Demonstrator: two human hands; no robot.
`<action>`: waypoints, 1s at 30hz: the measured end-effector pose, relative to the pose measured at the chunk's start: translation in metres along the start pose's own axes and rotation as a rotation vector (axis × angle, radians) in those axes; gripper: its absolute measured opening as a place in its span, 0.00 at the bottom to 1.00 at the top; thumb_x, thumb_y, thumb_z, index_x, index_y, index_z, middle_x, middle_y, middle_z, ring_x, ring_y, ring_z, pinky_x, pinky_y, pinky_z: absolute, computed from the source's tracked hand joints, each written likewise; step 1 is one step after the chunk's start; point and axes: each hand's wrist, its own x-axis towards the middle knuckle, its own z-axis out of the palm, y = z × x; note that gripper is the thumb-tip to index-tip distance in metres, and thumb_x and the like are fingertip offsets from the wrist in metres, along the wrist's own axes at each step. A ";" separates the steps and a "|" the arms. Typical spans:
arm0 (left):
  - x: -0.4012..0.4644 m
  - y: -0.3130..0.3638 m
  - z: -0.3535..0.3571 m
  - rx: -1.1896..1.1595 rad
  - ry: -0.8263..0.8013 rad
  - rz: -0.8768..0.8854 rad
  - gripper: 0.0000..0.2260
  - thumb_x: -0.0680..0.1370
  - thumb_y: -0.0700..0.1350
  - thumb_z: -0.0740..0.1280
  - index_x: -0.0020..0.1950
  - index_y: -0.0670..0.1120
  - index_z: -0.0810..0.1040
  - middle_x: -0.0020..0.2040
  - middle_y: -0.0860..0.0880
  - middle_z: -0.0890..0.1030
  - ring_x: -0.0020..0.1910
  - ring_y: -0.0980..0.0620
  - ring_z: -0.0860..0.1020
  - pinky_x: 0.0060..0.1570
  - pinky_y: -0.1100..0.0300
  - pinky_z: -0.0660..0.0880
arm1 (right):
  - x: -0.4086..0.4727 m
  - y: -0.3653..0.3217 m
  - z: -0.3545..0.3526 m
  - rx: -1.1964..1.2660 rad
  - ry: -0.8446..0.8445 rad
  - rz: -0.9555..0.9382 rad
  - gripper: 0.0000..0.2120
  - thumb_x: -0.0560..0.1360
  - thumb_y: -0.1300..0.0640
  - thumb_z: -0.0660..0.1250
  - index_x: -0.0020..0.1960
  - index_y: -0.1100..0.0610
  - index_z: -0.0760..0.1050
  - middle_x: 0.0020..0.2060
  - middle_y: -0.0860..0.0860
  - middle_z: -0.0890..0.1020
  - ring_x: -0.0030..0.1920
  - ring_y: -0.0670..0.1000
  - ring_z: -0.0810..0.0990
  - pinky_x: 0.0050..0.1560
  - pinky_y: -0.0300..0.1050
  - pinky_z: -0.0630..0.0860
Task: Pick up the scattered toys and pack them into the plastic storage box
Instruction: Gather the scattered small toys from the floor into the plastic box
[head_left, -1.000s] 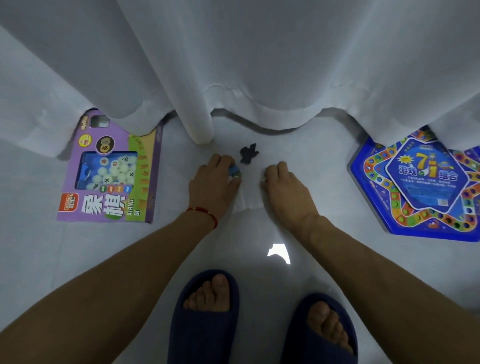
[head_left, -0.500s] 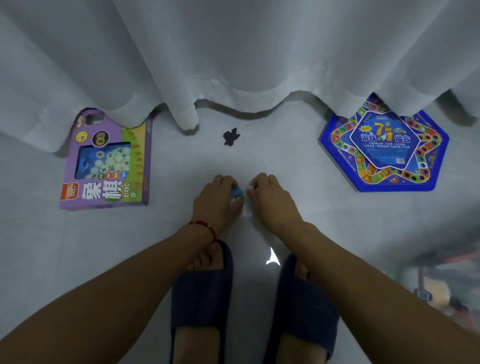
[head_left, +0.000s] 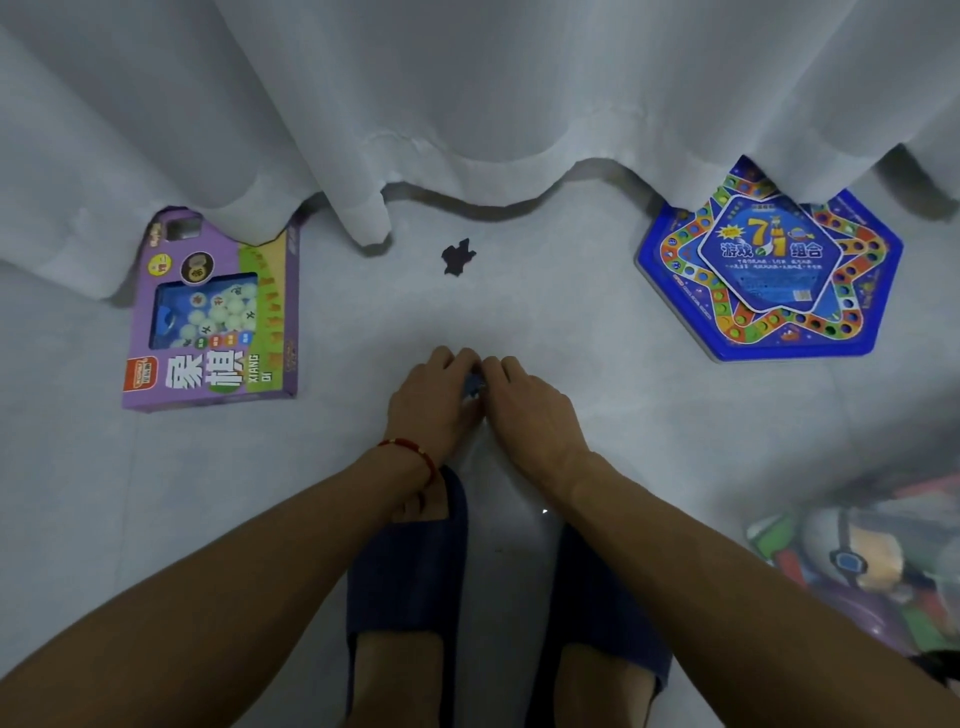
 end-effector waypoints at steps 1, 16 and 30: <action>0.001 0.000 -0.001 0.001 -0.005 0.004 0.13 0.77 0.51 0.68 0.58 0.50 0.73 0.52 0.48 0.74 0.46 0.49 0.75 0.44 0.52 0.77 | 0.001 0.000 0.000 -0.015 -0.006 -0.007 0.19 0.81 0.57 0.62 0.71 0.55 0.65 0.59 0.54 0.75 0.46 0.54 0.79 0.38 0.45 0.72; -0.023 -0.015 -0.013 -0.041 0.080 -0.022 0.12 0.77 0.53 0.68 0.52 0.51 0.67 0.43 0.50 0.75 0.39 0.50 0.75 0.38 0.52 0.77 | -0.011 -0.013 0.000 -0.140 -0.099 -0.128 0.20 0.80 0.57 0.63 0.70 0.56 0.65 0.58 0.55 0.72 0.44 0.55 0.74 0.36 0.46 0.70; -0.046 0.113 -0.076 -1.392 -0.322 -0.466 0.13 0.80 0.46 0.67 0.62 0.43 0.75 0.46 0.44 0.80 0.37 0.48 0.80 0.33 0.60 0.78 | -0.093 0.006 -0.145 1.512 0.045 0.649 0.13 0.84 0.57 0.59 0.59 0.64 0.77 0.41 0.58 0.78 0.33 0.52 0.76 0.31 0.42 0.74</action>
